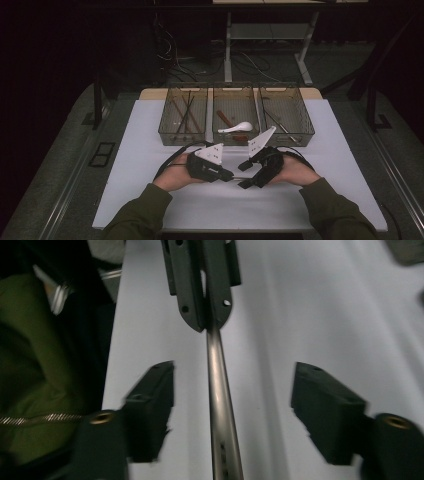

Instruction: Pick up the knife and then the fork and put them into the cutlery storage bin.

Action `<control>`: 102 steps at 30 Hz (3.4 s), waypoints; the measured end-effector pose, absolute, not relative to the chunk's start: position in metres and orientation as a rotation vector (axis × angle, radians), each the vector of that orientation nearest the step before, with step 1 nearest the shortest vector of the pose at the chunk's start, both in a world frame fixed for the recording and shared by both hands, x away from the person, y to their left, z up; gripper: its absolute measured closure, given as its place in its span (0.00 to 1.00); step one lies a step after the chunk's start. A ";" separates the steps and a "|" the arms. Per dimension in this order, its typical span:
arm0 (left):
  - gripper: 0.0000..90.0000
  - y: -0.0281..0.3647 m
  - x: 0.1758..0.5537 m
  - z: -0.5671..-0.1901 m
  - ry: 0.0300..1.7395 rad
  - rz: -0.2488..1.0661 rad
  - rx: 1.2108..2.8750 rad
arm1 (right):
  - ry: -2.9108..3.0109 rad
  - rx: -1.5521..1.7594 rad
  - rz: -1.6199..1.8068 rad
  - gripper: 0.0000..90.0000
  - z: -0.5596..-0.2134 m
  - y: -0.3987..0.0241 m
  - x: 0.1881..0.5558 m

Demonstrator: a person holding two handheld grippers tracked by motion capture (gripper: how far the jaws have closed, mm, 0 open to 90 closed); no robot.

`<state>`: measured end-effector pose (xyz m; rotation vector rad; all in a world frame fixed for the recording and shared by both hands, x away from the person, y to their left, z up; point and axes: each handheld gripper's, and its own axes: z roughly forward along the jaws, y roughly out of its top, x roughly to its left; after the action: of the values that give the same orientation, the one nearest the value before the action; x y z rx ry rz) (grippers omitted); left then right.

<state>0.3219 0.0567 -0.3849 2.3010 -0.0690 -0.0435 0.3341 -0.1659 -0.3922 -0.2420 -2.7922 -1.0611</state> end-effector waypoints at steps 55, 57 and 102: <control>0.31 0.122 0.314 -0.406 0.351 0.092 2.153 | -2.889 -0.367 -0.888 0.96 -0.416 -0.189 0.345; 0.29 0.130 0.310 -0.410 0.394 0.101 2.140 | -2.892 -0.405 -0.897 0.96 -0.416 -0.193 0.347; 0.00 0.171 0.273 -0.438 0.699 0.212 2.031 | -2.881 -1.077 -1.229 0.96 -0.358 -0.279 0.387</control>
<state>0.2730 0.1712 -0.4378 2.0314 0.6994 0.2125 0.3869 -0.2787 -0.3575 -1.0771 -2.8814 -1.2293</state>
